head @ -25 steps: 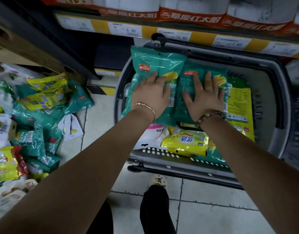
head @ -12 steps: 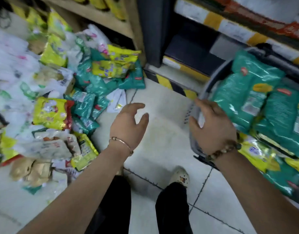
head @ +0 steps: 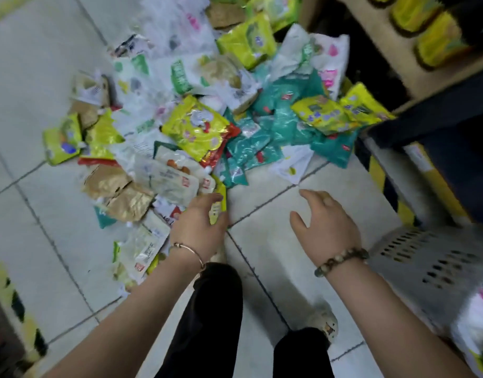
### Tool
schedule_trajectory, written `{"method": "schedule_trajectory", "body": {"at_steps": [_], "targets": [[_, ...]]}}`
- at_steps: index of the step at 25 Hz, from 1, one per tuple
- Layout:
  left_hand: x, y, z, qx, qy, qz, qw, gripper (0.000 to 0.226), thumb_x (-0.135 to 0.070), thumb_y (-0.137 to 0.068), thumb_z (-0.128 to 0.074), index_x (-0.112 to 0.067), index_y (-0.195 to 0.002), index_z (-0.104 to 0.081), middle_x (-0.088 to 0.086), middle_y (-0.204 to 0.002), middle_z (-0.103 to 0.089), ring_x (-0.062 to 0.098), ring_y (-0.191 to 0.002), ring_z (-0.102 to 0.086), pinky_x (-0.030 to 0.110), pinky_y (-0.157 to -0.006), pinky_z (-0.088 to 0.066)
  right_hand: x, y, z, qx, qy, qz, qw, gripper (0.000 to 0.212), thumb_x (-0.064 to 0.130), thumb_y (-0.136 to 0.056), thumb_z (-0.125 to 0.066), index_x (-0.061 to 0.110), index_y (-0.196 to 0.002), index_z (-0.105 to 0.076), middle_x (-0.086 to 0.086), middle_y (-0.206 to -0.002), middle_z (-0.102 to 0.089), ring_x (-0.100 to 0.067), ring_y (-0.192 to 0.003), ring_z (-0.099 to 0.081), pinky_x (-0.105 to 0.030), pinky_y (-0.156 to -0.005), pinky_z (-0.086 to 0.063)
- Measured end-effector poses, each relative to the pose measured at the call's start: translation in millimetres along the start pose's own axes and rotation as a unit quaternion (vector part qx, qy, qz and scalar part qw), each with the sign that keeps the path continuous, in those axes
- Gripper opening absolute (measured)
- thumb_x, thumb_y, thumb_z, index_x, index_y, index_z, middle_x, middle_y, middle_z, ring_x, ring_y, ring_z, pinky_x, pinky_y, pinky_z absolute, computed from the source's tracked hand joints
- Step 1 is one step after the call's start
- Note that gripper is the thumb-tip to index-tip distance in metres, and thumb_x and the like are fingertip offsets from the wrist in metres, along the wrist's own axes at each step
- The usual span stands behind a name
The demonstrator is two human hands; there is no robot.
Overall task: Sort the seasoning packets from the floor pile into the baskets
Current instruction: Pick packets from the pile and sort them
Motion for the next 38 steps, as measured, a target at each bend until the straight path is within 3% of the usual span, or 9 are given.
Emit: {"method": "schedule_trajectory", "body": {"at_steps": [9, 16, 23, 25, 28, 30, 33, 36, 38], "targets": [[130.0, -52.8, 34.5, -0.035, 0.044, 0.112, 0.992, 0.032, -0.035, -0.089, -0.052, -0.03, -0.12, -0.055, -0.008, -0.127, -0.054, 0.013, -0.108, -0.056, 0.024, -0.069, -0.039, 130.4, -71.8, -97.1, 0.109, 0.065, 0.06, 0.99, 0.042, 0.036, -0.088, -0.048, 0.024, -0.128, -0.05, -0.003, -0.125, -0.055, -0.024, -0.104, -0.056, -0.031, -0.067, -0.042], [213.0, -109.3, -5.7, -0.033, 0.09, 0.192, 0.977, 0.033, -0.033, -0.089, -0.051, -0.027, -0.121, -0.056, -0.004, -0.128, -0.054, 0.018, -0.104, -0.057, 0.027, -0.075, -0.044, 192.4, -155.0, -234.8, 0.182, 0.065, 0.117, 0.974, 0.043, 0.037, -0.089, -0.051, 0.023, -0.129, -0.048, -0.003, -0.126, -0.055, -0.024, -0.107, -0.056, -0.032, -0.076, -0.045], [269.4, -145.3, -58.4, -0.041, 0.182, 0.274, 0.943, 0.03, -0.026, -0.085, -0.053, -0.027, -0.114, -0.06, -0.001, -0.118, -0.061, 0.017, -0.095, -0.059, 0.026, -0.075, -0.041, 208.0, -221.1, -325.2, 0.214, 0.084, 0.141, 0.963, 0.047, 0.048, -0.084, -0.06, 0.02, -0.121, -0.05, -0.007, -0.113, -0.063, -0.028, -0.099, -0.06, -0.029, -0.066, -0.038], [279.6, -151.0, -66.8, -0.044, 0.247, 0.304, 0.919, 0.029, -0.022, -0.085, -0.056, -0.025, -0.113, -0.062, 0.0, -0.117, -0.062, 0.015, -0.095, -0.058, 0.027, -0.08, -0.043, 209.4, -228.6, -336.4, 0.231, 0.059, 0.135, 0.962, 0.042, 0.044, -0.084, -0.062, 0.02, -0.118, -0.054, -0.008, -0.112, -0.064, -0.027, -0.097, -0.06, -0.03, -0.068, -0.041], [287.5, -154.1, -70.6, -0.043, 0.344, 0.338, 0.875, 0.027, -0.014, -0.085, -0.058, -0.015, -0.111, -0.064, 0.006, -0.113, -0.065, 0.023, -0.103, -0.059, 0.037, -0.093, -0.047, 212.6, -232.4, -339.8, 0.232, 0.023, 0.139, 0.963, 0.011, 0.024, -0.092, -0.054, 0.019, -0.1, -0.06, -0.01, -0.103, -0.065, -0.024, -0.086, -0.056, -0.027, -0.067, -0.037], [288.7, -152.9, -66.4, -0.053, 0.378, 0.344, 0.858, 0.024, -0.011, -0.086, -0.057, -0.013, -0.108, -0.065, 0.006, -0.102, -0.065, 0.024, -0.096, -0.061, 0.035, -0.088, -0.05, 214.0, -225.1, -336.3, 0.243, -0.01, 0.143, 0.959, 0.021, 0.016, -0.093, -0.048, 0.018, -0.105, -0.065, -0.008, -0.087, -0.06, -0.022, -0.079, -0.052, -0.025, -0.064, -0.033], [287.0, -145.3, -55.7, -0.081, 0.437, 0.351, 0.824, 0.019, -0.009, -0.087, -0.057, -0.01, -0.106, -0.063, 0.001, -0.087, -0.062, 0.015, -0.075, -0.059, 0.02, -0.062, -0.047, 216.9, -202.9, -315.0, 0.268, -0.145, 0.134, 0.943, 0.029, 0.006, -0.091, -0.049, 0.02, -0.106, -0.07, 0.004, -0.073, -0.057, -0.016, -0.073, -0.05, -0.023, -0.059, -0.035], [290.5, -131.7, -49.6, -0.118, 0.493, 0.392, 0.768, 0.013, -0.016, -0.089, -0.059, -0.01, -0.1, -0.064, 0.004, -0.09, -0.063, 0.022, -0.085, -0.06, 0.028, -0.07, -0.045, 207.4, -180.0, -284.7, 0.299, -0.284, 0.057, 0.909, 0.029, 0.003, -0.091, -0.05, 0.026, -0.09, -0.068, 0.015, -0.066, -0.065, -0.003, -0.06, -0.058, -0.018, -0.054, -0.044], [288.5, -127.4, -52.1, -0.093, 0.567, 0.412, 0.707, 0.018, -0.03, -0.09, -0.058, -0.015, -0.098, -0.065, 0.002, -0.088, -0.065, 0.02, -0.083, -0.06, 0.028, -0.069, -0.045, 194.1, -163.2, -273.3, 0.33, -0.344, -0.01, 0.879, 0.027, 0.005, -0.092, -0.051, 0.026, -0.083, -0.066, 0.012, -0.064, -0.068, -0.001, -0.055, -0.061, -0.019, -0.049, -0.049]]}}
Point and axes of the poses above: each hand's wrist, its own y-axis away from the middle knuckle, its own z-axis out of the back of the hand, x = y × z, the point moved 5 cm from there along -y, towards the middle knuckle
